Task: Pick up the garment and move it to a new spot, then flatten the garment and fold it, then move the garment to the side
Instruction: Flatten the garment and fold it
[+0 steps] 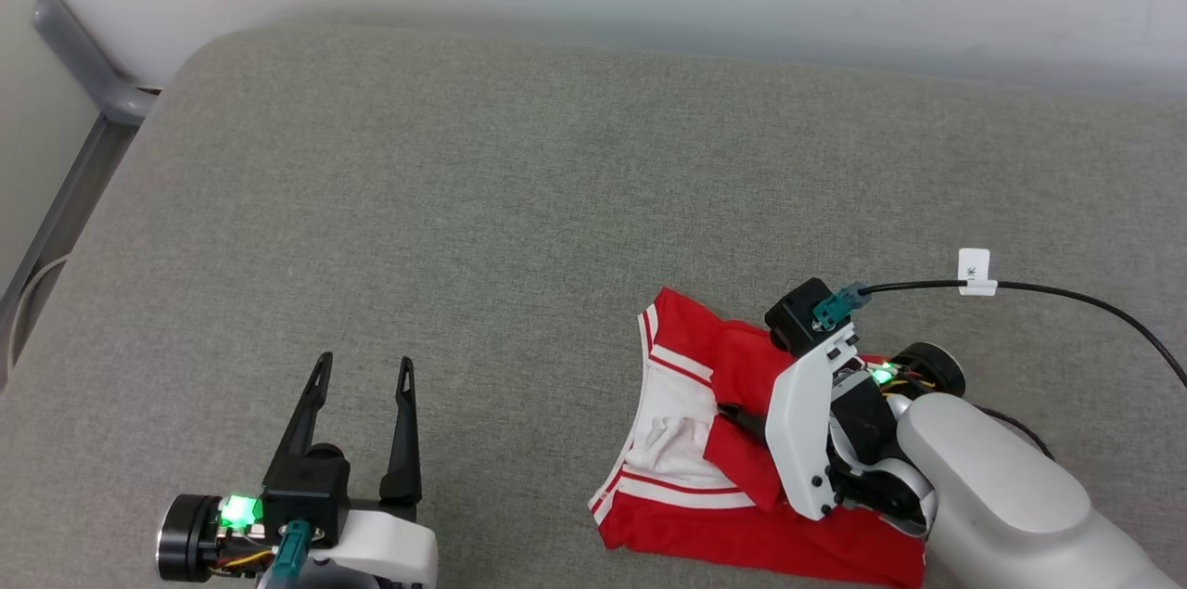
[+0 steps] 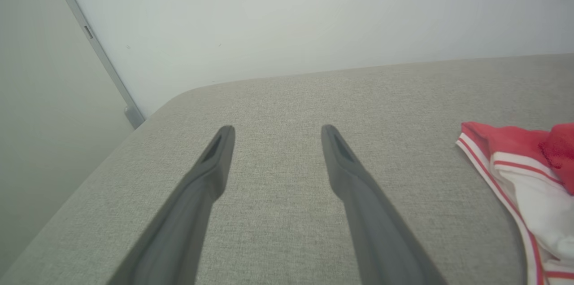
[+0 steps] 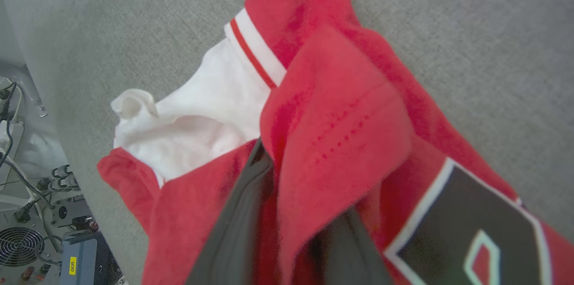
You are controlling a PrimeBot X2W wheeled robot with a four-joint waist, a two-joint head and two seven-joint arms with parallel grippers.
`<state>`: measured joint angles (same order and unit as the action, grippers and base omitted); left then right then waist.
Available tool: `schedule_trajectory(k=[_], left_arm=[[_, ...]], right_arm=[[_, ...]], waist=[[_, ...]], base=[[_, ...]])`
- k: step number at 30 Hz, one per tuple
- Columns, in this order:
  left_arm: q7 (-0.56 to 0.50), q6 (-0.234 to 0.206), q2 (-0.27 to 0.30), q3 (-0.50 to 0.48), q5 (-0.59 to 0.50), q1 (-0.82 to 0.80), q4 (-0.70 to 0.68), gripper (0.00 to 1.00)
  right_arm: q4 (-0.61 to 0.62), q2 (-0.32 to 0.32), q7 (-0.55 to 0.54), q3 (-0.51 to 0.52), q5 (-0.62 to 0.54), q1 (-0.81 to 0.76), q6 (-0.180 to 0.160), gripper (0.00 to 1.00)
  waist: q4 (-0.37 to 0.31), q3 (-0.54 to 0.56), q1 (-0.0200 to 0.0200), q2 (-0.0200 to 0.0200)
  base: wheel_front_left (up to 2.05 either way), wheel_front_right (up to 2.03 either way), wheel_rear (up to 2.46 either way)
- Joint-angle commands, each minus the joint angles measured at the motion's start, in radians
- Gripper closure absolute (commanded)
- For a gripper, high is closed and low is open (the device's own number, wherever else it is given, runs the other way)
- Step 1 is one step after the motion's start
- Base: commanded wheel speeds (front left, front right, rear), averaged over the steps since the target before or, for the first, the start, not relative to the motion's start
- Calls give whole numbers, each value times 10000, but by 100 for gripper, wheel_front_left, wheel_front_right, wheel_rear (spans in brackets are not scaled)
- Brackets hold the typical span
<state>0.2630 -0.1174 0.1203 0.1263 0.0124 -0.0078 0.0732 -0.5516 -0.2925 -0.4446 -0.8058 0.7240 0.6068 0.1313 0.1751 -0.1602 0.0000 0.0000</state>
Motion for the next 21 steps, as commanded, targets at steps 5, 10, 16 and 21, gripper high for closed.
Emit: schedule_trajectory(k=[5,10,16,21], left_arm=[[22,-13,116,-73,-40,232,43,0],[22,-60,165,-143,-41,469,-6,0],[22,-58,199,-212,-5,730,-17,0],[22,-87,229,-257,3,876,-39,0]], right_arm=[[616,-548,1046,-37,63,144,-10,0],[1688,-1211,2179,618,-107,-266,-12,0],[2475,-1619,3801,2430,-1391,-1088,-10,0],[2855,-1372,4699,4024,-2378,-1965,-10,0]], waist=[[-314,382,0,0],[-684,703,0,0],[-1133,1071,0,0],[-1380,1282,0,0]], base=[[0,0,0],[0,0,0],[0,0,0],[0,0,0]])
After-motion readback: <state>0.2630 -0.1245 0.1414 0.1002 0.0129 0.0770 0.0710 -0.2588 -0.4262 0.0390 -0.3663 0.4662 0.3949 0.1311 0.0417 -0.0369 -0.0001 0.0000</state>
